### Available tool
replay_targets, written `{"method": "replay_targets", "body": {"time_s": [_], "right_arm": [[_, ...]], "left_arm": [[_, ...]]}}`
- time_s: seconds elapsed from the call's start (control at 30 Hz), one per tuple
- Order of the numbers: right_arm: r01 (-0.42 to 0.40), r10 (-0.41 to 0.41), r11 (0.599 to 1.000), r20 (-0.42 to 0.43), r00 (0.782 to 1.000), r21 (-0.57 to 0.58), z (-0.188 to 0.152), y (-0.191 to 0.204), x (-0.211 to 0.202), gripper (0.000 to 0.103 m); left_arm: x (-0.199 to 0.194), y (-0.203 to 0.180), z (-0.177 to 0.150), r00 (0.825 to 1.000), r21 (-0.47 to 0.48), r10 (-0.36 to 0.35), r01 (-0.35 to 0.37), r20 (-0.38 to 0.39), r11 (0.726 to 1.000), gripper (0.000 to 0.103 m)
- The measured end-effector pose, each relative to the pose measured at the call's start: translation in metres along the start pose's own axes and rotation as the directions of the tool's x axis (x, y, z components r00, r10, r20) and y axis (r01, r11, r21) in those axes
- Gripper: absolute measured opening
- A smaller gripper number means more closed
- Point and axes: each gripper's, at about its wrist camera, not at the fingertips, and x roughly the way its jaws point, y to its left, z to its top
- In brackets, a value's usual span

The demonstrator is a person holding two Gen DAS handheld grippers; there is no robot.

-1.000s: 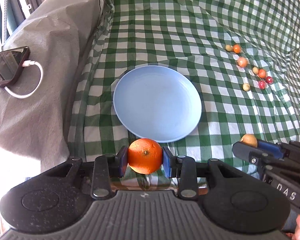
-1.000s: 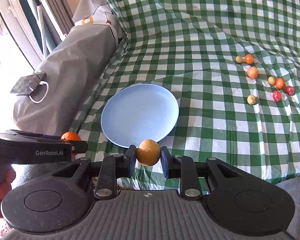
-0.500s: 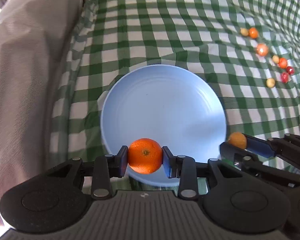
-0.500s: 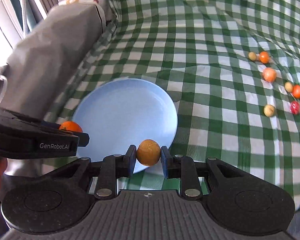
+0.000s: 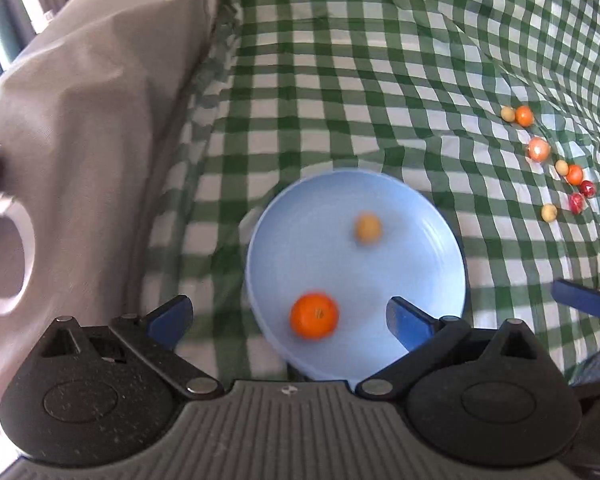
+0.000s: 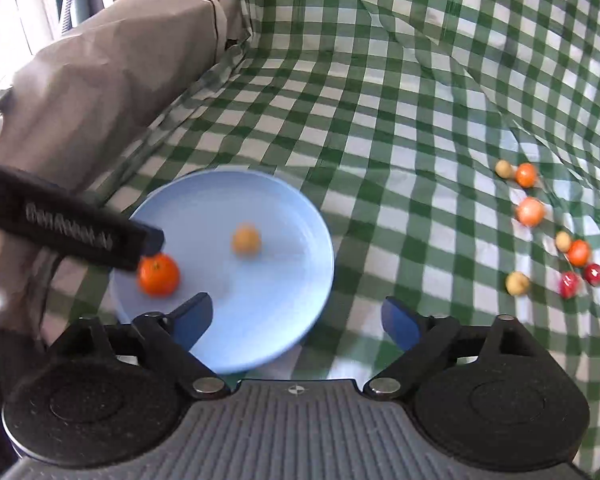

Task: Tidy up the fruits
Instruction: 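Carry both fruits to the blue plate and open both tools to release them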

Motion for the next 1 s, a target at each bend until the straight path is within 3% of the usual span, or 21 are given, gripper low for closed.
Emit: {"method": "replay_targets", "body": {"time_s": [0.2,0.4,0.8,1.0], "right_arm": [[-0.034,0.035,0.999,-0.021,0.999,0.033,-0.041,0.015,-0.053,0.099],[0.008,-0.01,0.999,0.047,0.999,0.037,-0.061,0.028,-0.088,0.1],[0.03,-0.042,0.997,0.162,0.986,0.076,-0.085,0.032,-0.132,0.102],[0.04,-0.054,0.996,0.177,0.983,0.083,-0.09,0.034,-0.138,0.102]], "left_arm": [[-0.04,-0.004,-0.055,0.999,0.005,0.034,-0.033,-0.012,0.999,0.103],[-0.074,-0.007,-0.091,0.996,0.018,0.073,-0.074,0.047,0.997,0.103],[-0.114,-0.031,-0.113,0.987,0.059,0.084,-0.093,0.137,0.994,0.103],[-0.117,-0.032,-0.115,0.986,0.062,0.086,-0.096,0.141,0.993,0.103]]}}
